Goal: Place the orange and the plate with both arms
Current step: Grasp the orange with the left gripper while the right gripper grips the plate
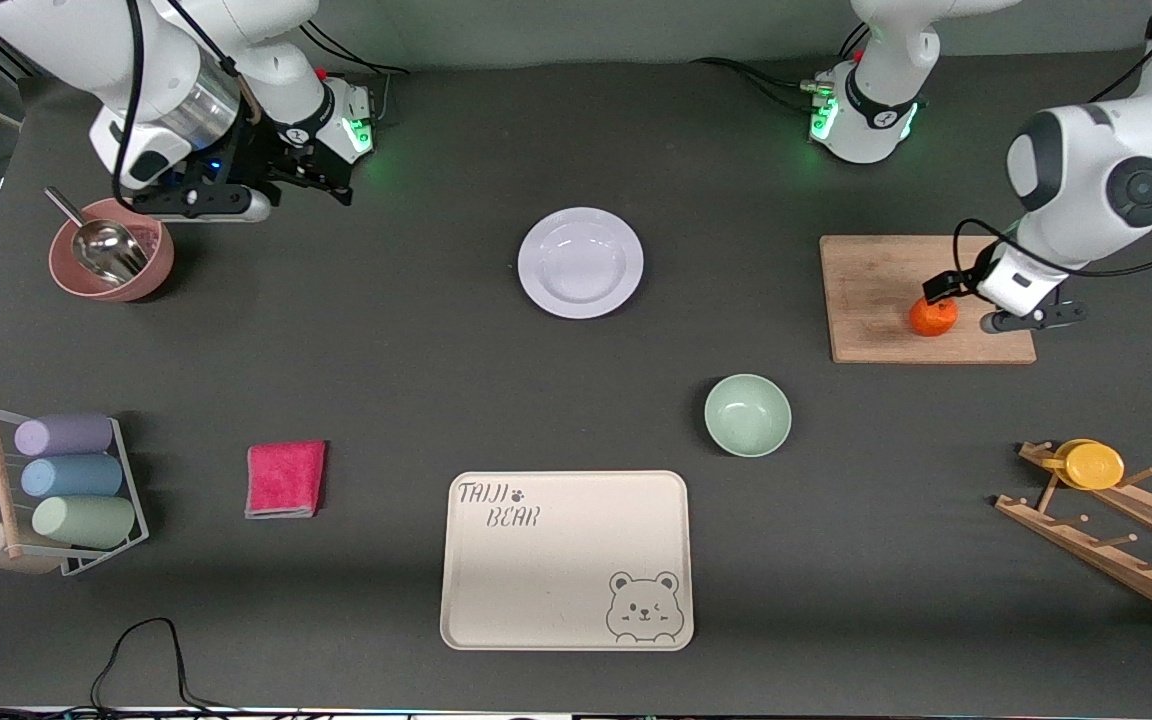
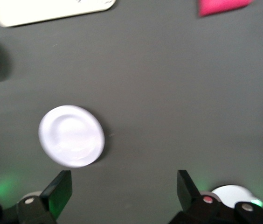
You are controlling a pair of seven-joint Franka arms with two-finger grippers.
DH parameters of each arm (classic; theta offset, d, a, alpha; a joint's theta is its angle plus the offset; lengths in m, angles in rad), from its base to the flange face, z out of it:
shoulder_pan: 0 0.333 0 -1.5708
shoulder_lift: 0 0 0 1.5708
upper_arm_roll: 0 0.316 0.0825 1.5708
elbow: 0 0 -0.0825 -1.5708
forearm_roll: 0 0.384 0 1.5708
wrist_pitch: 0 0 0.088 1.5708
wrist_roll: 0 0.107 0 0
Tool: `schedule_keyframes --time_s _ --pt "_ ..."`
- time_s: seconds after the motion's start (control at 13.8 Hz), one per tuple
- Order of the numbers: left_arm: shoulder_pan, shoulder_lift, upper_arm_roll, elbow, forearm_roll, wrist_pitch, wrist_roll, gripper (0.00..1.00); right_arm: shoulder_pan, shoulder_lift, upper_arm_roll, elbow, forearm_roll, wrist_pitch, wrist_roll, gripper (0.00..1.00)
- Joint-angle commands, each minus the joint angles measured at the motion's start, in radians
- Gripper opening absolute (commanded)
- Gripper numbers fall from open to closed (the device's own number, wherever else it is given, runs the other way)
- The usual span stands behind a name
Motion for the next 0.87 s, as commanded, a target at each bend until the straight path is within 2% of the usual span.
schedule_keyframes --time_s 0.0,0.14,0.43,0.72,0.8 --pt "-0.013 0.052 0.006 -0.039 0.003 0.093 0.024 1.00 0.003 -0.037 -0.008 -0.127 0.125 0.114 -0.091 1.00" --pt "-0.020 0.077 0.008 -0.066 0.003 0.157 0.028 1.00 0.003 -0.065 -0.008 -0.253 0.246 0.210 -0.243 1.00" --pt "-0.022 0.098 0.006 -0.069 0.003 0.171 0.028 1.00 0.000 -0.077 -0.017 -0.446 0.481 0.333 -0.502 1.00" --pt "-0.022 0.103 0.008 -0.068 0.005 0.173 0.033 0.98 0.000 -0.053 -0.071 -0.635 0.754 0.405 -0.867 1.00" --pt "-0.020 0.103 0.008 -0.069 0.005 0.185 0.068 0.61 0.000 -0.025 -0.073 -0.672 0.838 0.418 -0.971 1.00"
